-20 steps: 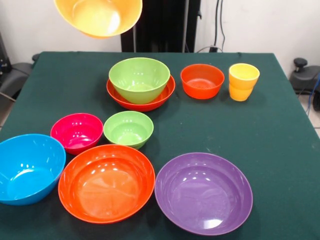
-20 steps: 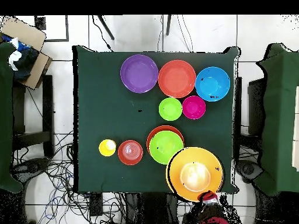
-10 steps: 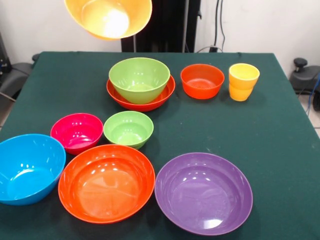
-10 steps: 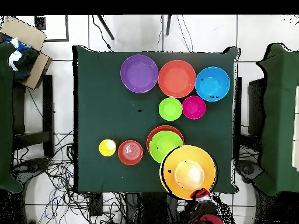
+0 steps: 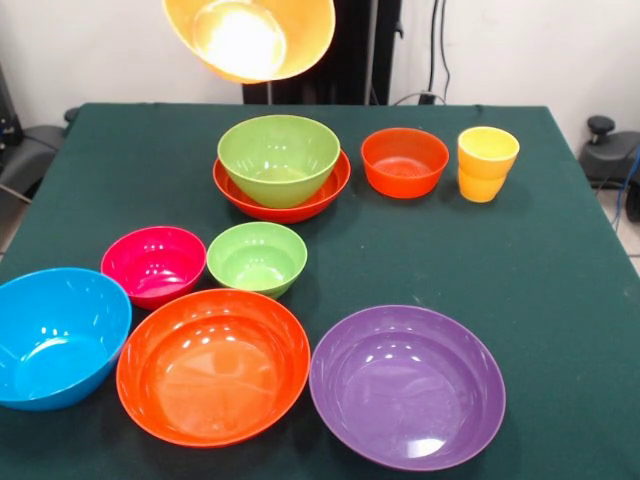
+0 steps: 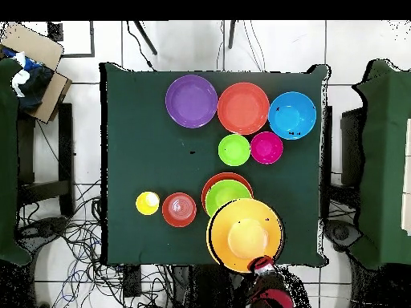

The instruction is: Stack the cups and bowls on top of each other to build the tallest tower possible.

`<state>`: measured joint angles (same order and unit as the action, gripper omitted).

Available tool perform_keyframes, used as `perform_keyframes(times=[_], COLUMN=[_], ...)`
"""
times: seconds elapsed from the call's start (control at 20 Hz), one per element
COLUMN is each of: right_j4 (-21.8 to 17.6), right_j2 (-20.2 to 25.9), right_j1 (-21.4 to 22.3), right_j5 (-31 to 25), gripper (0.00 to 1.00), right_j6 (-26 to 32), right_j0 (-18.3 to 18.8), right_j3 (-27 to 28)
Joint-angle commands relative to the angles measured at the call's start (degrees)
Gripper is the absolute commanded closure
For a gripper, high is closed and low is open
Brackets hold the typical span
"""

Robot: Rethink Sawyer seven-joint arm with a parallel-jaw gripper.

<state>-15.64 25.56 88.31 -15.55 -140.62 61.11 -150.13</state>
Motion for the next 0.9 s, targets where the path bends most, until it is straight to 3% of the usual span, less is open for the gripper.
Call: perform_keyframes(times=[0.05, 0.35, 0.6, 0.9], right_j4=[-2.24, -3.81, -8.64, -10.82], right_j2=[-2.28, -3.73, -6.56, -10.99], right_j1=[-1.65, -2.84, -5.76, -8.47], right_j5=[-6.7, -7.32, -7.51, -6.75], gripper=[1.0, 1.0, 1.0, 1.0], right_j6=[-2.84, -5.7, -10.94, -12.06], right_j0=[-4.46, -6.67, -9.8, -13.33], right_j3=[4.74, 6.64, 9.99, 12.6])
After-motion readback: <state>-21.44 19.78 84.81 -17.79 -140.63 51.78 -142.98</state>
